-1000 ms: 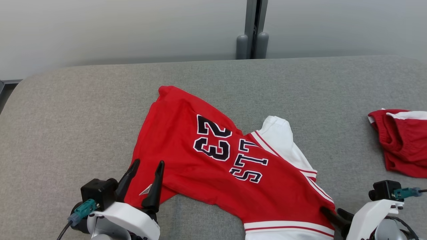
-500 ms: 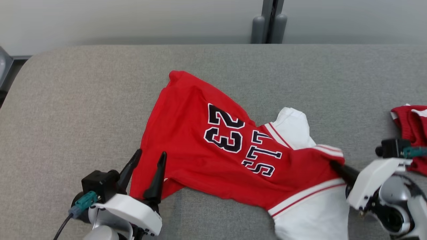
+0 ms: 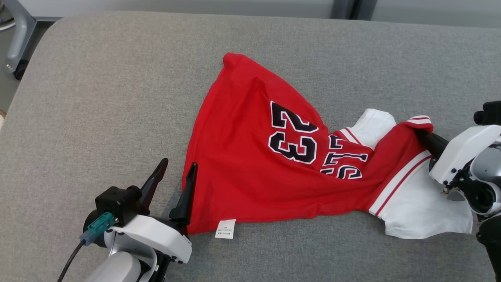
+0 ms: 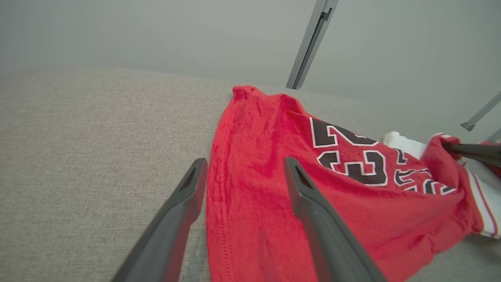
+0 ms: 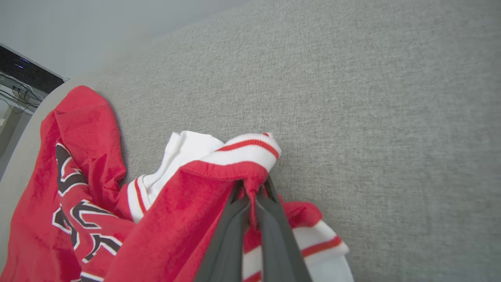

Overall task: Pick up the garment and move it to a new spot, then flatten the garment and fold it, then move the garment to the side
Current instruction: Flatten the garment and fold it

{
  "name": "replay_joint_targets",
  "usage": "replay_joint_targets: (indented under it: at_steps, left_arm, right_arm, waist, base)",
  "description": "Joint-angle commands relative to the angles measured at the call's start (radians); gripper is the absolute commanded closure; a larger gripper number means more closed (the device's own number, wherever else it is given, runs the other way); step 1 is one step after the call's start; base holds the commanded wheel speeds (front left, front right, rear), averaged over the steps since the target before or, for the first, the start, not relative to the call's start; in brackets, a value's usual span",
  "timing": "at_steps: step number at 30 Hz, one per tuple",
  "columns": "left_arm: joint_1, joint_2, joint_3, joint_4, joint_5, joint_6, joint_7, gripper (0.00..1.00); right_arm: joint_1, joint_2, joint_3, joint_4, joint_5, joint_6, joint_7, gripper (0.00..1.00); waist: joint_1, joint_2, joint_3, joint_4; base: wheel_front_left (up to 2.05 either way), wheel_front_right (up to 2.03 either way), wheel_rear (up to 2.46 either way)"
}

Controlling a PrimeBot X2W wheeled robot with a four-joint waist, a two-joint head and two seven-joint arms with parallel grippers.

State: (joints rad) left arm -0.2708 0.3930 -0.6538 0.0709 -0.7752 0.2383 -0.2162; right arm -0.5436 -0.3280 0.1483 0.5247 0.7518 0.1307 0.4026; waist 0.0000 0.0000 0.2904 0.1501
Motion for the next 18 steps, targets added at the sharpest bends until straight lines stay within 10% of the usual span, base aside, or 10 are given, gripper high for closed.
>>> replay_joint_targets:
  at_steps: [1,3,4,18]
  left_arm:
    - [-0.011,0.001,0.004,0.003,0.005,-0.004,-0.006,0.00]
    - [-0.006,0.000,0.005,0.009,0.002,-0.002,-0.008,0.00]
    - [-0.002,-0.001,0.006,0.012,0.000,-0.001,-0.008,0.00]
    - [0.059,0.045,0.049,0.015,-0.031,0.021,-0.015,0.00]
  right_arm:
    - [-0.010,-0.011,0.009,0.016,0.011,0.000,-0.014,0.99]
    - [-0.020,-0.012,0.026,0.047,0.021,0.000,-0.033,0.17]
    - [-0.020,-0.009,0.036,0.060,0.027,0.000,-0.042,0.00]
    - [0.129,-0.039,0.135,-0.054,0.087,0.000,-0.210,0.00]
  waist:
    - [0.0000,0.0000,-0.003,0.004]
    - [0.0000,0.0000,-0.017,-0.001]
    - [0.0000,0.0000,-0.025,-0.005]
    - [0.0000,0.0000,-0.198,-0.126]
  base:
    - [0.00,0.00,0.00]
    - [0.00,0.00,0.00]
    - [0.00,0.00,0.00]
    - [0.00,0.00,0.00]
